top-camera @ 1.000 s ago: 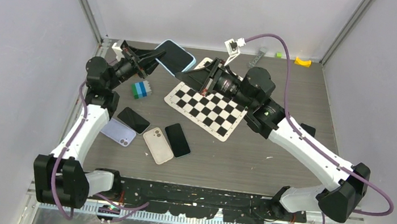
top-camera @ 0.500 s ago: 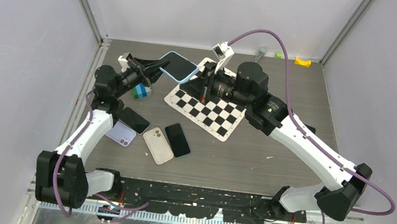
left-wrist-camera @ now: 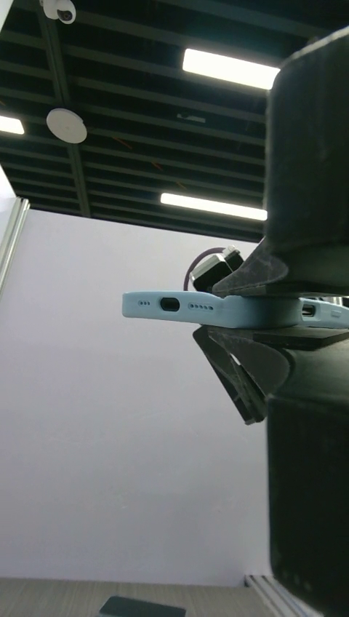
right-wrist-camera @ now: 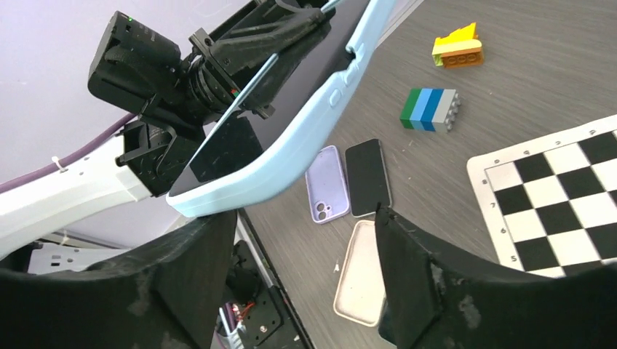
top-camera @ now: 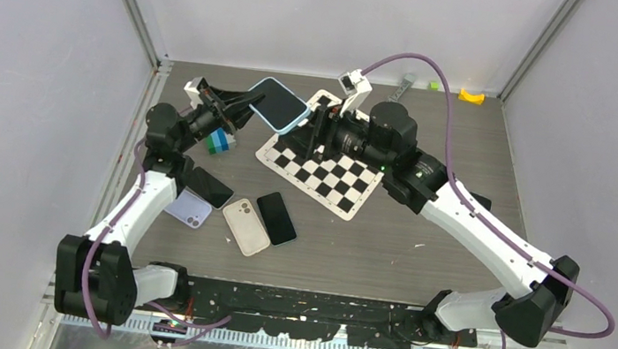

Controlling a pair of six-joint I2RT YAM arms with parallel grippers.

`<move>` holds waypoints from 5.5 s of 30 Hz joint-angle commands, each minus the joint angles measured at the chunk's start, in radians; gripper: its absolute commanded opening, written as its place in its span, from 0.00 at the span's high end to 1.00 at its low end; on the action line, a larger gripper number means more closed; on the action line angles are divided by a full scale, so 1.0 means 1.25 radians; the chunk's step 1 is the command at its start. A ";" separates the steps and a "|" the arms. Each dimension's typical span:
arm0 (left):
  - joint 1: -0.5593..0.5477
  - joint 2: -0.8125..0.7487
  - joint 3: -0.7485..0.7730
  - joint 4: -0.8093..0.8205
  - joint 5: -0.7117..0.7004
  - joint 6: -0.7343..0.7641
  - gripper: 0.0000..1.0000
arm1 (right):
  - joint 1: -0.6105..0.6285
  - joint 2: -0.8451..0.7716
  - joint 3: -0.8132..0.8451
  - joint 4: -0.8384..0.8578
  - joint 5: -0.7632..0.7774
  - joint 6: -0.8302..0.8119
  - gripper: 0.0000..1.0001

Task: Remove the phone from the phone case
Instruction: Remove the phone case from the phone.

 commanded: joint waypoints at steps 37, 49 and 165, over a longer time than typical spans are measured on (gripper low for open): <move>0.002 -0.009 0.017 -0.017 0.087 -0.075 1.00 | 0.001 0.092 0.161 -0.135 -0.203 -0.180 0.57; -0.003 -0.006 0.032 -0.057 0.110 -0.058 1.00 | 0.001 0.112 0.179 -0.175 -0.155 -0.230 0.52; 0.050 -0.092 -0.069 0.414 -0.162 0.017 1.00 | -0.038 0.377 -0.246 1.100 0.037 1.607 0.99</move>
